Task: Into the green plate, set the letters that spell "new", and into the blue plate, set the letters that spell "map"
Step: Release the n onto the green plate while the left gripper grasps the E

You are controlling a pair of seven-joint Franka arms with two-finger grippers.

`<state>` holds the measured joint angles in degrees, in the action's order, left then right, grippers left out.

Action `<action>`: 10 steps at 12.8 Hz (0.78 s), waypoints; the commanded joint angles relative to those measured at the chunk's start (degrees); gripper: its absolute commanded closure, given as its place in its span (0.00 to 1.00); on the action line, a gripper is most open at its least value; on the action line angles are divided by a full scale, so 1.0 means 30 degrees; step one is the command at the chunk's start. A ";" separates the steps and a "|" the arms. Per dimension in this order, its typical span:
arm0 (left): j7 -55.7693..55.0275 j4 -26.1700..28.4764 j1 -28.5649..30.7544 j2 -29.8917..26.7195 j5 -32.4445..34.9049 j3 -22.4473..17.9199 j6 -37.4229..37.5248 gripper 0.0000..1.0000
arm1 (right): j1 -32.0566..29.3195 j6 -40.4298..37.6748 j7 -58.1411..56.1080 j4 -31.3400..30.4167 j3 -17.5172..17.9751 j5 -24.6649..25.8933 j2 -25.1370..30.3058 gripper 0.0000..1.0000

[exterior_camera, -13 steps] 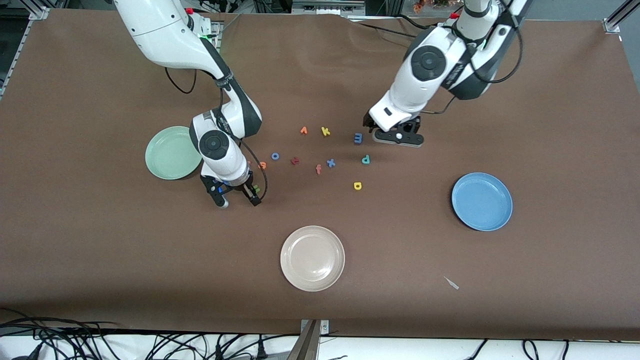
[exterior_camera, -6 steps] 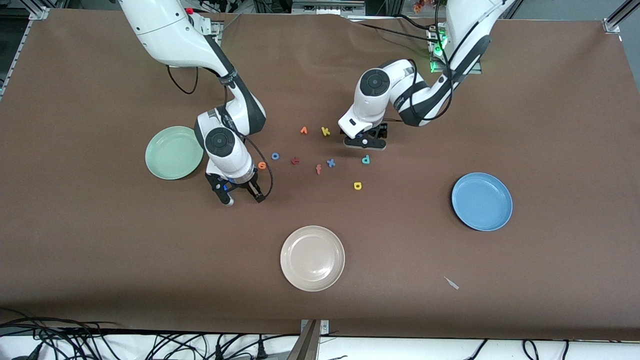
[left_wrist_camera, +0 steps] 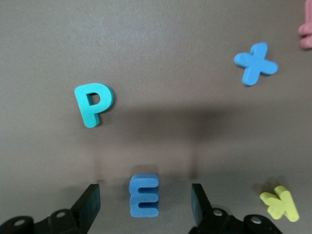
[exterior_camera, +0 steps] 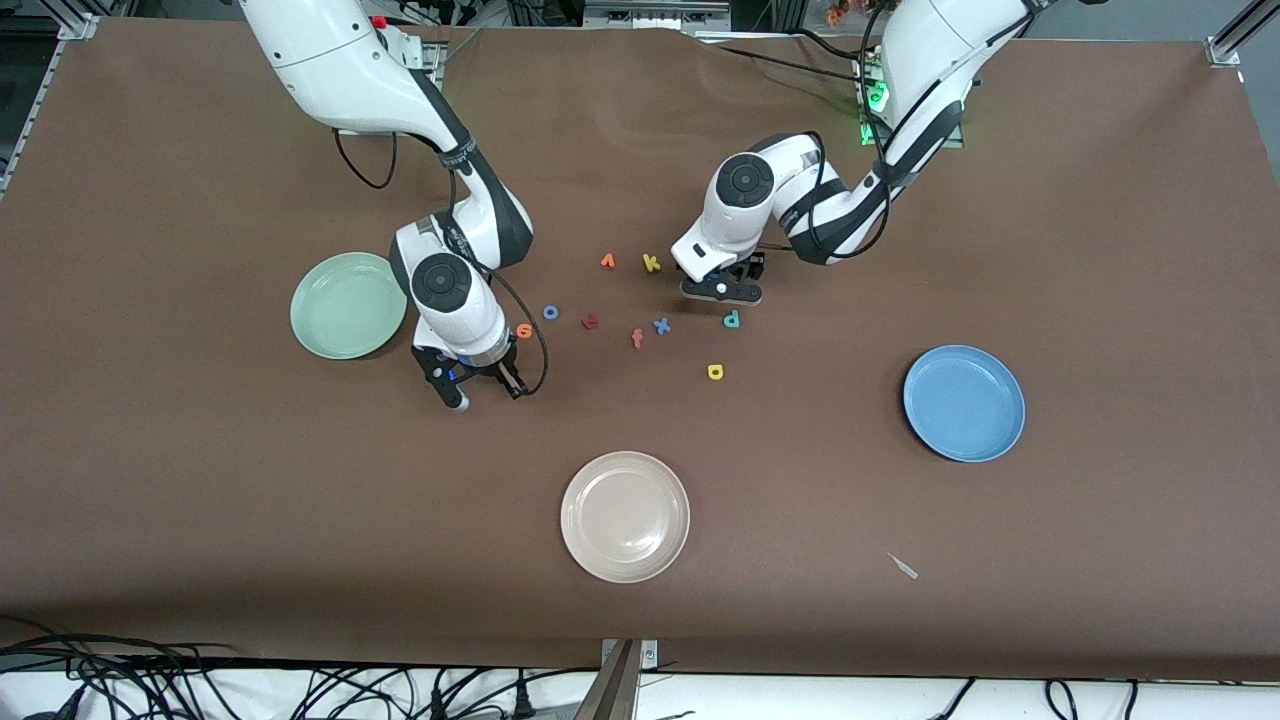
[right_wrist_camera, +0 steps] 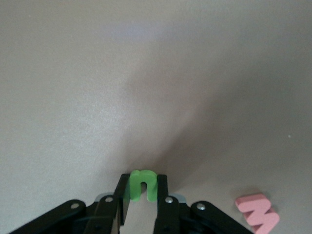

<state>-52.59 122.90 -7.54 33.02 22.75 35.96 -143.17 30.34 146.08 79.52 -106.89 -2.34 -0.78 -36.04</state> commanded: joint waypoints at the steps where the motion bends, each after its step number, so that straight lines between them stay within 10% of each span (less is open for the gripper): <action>1: -0.0430 -0.0361 -0.0064 0.0566 0.0913 -0.0062 -0.0059 0.34 | -0.0005 -0.2130 -0.2413 -0.0084 -0.0679 -0.0120 0.1461 0.95; 5: -0.0284 -0.0302 -0.0064 0.0567 0.0913 -0.0092 0.0029 0.76 | -0.0064 -0.6299 -0.9499 -0.2823 -0.3051 -0.0208 0.5556 0.94; 10: 0.1145 -0.1117 0.0927 0.0013 0.0797 -0.0034 0.2476 1.00 | -0.0064 -0.0872 -1.5956 -1.1232 -0.5928 -0.0208 0.8939 0.94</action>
<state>-52.01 121.57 -7.29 33.56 22.92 36.00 -141.14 29.69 134.37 35.47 -129.92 -19.42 -0.85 -12.71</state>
